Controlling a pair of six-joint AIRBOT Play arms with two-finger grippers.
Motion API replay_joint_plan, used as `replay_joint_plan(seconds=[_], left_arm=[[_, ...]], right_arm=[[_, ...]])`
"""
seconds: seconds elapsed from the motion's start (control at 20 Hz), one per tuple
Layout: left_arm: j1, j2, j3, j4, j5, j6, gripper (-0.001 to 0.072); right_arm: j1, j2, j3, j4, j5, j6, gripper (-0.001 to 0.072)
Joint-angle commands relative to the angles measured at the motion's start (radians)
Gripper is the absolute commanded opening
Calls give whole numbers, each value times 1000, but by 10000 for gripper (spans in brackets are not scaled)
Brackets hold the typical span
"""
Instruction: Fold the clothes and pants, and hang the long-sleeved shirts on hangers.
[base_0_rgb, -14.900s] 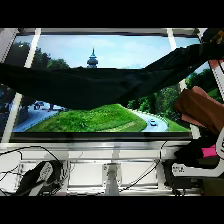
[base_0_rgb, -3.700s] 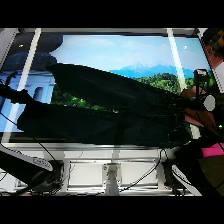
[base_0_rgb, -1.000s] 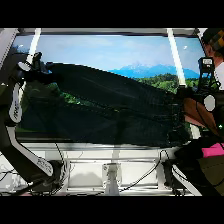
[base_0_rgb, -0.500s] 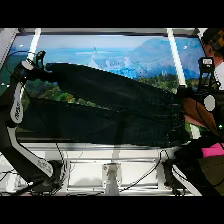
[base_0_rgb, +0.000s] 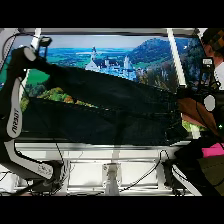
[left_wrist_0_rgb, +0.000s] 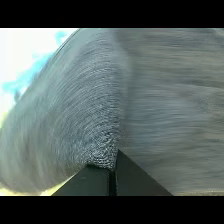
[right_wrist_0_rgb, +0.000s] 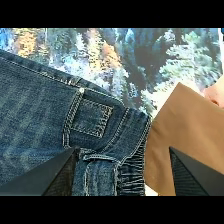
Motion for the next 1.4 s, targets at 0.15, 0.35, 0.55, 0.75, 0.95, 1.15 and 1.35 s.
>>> replay_joint_plan(seconds=[0.15,0.35,0.55,0.75,0.95,1.15,1.35], left_arm=[[-245,-105,0,44,111,36,36],[-335,-150,0,112,113,31,504],[-296,-97,0,148,44,-127,701],[-142,-33,0,66,-67,-193,699],[37,2,-2,-198,-119,-192,700],[135,2,-4,-227,-178,-188,700],[208,2,-26,-220,-190,-190,700]], right_arm=[[0,0,0,5,0,0,612],[0,0,0,4,0,0,612],[0,0,0,3,-5,0,612],[0,0,0,2,-5,0,612],[0,0,0,2,-5,-1,611],[0,0,0,2,-5,-1,611],[0,0,0,2,-23,-1,611]])
